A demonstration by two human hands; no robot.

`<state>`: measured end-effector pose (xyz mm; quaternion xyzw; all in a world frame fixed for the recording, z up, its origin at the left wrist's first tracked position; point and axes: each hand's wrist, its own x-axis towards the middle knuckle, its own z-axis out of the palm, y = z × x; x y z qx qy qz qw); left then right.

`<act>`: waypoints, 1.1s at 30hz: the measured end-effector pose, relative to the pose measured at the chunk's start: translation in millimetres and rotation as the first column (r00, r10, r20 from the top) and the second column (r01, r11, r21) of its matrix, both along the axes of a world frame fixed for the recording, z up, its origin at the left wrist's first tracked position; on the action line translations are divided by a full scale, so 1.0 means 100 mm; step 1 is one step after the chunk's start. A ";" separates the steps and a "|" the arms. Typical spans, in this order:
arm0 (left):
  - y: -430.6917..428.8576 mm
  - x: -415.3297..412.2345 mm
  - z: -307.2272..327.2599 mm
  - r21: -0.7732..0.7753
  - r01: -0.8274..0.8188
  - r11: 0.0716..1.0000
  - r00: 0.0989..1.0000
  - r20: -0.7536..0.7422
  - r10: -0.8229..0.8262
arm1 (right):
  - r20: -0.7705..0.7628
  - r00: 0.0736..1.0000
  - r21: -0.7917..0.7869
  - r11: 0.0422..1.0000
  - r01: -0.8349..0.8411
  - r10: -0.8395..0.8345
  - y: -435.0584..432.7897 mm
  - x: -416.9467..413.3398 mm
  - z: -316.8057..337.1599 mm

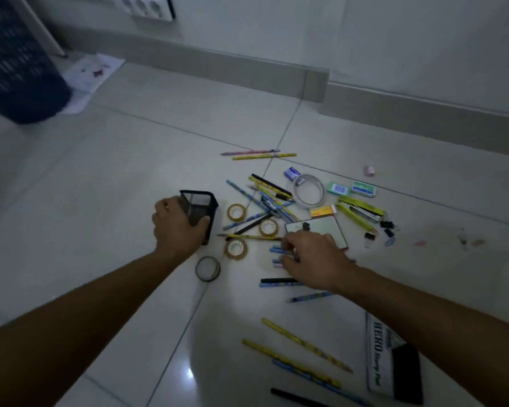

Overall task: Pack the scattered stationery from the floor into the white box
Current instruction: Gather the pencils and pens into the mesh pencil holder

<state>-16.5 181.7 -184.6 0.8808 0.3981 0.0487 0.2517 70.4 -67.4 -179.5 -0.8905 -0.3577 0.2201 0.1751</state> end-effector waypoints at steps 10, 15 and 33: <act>-0.02 -0.12 -0.01 -0.344 0.042 0.938 0.993 0.118 -0.002 | -0.090 0.996 0.045 0.999 -0.010 0.014 -0.14 -0.07 -0.26; -0.41 -0.48 0.12 -0.503 0.144 0.852 0.956 0.292 0.010 | -0.069 0.998 0.116 0.993 0.012 -0.004 -0.40 -0.07 -0.31; -1.10 -1.12 -0.33 -0.642 0.335 0.690 0.919 0.383 -0.090 | 0.116 0.930 -0.301 0.904 -0.302 0.349 -0.77 0.14 -0.55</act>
